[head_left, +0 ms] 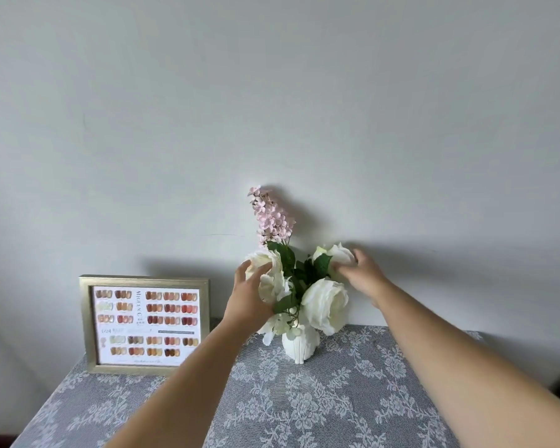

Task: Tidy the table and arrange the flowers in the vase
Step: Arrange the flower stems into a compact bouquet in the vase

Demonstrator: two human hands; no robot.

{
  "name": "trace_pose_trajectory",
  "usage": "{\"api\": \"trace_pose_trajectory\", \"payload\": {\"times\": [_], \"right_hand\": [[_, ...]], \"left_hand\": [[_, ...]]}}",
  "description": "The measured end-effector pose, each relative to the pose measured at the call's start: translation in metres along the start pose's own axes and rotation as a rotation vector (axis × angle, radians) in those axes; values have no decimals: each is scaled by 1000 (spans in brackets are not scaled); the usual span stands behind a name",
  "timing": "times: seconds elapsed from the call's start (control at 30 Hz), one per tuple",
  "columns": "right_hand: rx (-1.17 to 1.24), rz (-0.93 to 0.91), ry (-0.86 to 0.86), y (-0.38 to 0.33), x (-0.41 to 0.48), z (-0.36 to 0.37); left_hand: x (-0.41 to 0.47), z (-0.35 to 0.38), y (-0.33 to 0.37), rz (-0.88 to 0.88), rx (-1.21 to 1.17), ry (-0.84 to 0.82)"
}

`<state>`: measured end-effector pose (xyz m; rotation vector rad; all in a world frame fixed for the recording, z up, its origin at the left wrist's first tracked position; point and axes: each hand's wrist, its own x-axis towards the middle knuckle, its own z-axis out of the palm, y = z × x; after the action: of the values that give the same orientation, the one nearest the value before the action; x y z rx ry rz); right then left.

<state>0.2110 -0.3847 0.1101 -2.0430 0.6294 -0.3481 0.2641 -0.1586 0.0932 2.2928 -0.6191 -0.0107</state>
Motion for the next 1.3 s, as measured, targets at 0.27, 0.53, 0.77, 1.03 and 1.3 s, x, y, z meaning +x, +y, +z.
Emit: {"api": "trace_pose_trajectory", "payload": {"times": [0.27, 0.53, 0.77, 1.03, 1.3], "right_hand": [[121, -119, 159, -13, -8, 12], [146, -223, 245, -36, -23, 20], [114, -225, 366, -61, -6, -4], [-39, -226, 347, -62, -20, 15], [-282, -165, 267, -59, -26, 44]], "left_hand": [[1, -1, 3, 11, -17, -2], [-1, -5, 9, -7, -38, -21], [-1, -7, 7, 9, -35, -41], [-2, -6, 10, 15, -51, -14], [-2, -5, 12, 49, -41, 14]]}}
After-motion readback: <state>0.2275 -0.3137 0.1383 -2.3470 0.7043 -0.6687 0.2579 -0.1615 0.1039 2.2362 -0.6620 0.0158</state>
